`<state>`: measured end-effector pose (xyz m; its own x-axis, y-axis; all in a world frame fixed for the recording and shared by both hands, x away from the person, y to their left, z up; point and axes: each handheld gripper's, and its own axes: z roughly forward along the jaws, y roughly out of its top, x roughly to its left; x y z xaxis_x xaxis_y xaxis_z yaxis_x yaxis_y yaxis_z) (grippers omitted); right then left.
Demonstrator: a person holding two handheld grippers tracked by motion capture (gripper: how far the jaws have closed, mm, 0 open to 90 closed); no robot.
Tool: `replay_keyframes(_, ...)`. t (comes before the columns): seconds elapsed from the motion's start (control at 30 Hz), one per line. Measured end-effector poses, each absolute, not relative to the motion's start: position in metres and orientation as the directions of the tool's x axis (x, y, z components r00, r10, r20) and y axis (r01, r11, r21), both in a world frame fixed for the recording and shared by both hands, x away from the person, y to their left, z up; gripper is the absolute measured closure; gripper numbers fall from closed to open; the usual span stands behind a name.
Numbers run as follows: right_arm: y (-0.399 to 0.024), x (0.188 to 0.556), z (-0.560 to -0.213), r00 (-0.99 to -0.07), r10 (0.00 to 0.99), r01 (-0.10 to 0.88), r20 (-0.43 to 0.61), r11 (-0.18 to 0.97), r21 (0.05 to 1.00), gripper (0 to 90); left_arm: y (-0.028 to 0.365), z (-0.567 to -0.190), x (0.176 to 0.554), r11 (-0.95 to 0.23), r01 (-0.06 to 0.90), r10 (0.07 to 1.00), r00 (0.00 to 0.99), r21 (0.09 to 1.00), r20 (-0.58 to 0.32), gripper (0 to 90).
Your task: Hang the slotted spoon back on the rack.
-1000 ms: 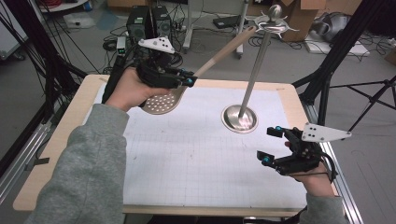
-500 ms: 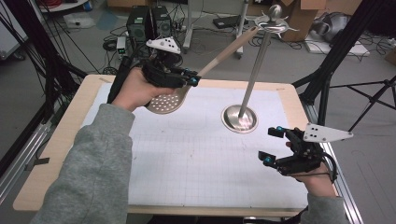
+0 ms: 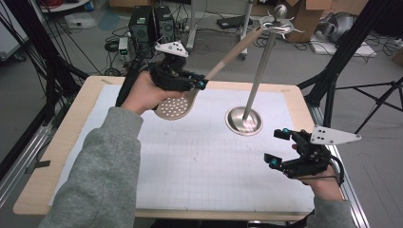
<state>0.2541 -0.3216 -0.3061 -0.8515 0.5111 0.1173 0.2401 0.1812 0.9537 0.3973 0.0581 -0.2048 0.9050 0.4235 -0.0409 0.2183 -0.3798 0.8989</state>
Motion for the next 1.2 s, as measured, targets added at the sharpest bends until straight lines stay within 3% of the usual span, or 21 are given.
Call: replay_keyframes(1.2,-0.322,0.253,-0.304,-0.853,0.509,0.236,0.115,0.178,0.955,8.8,0.034,-0.221,0.408,-0.419,0.252,0.428,0.902,0.872,-0.055,77.9)
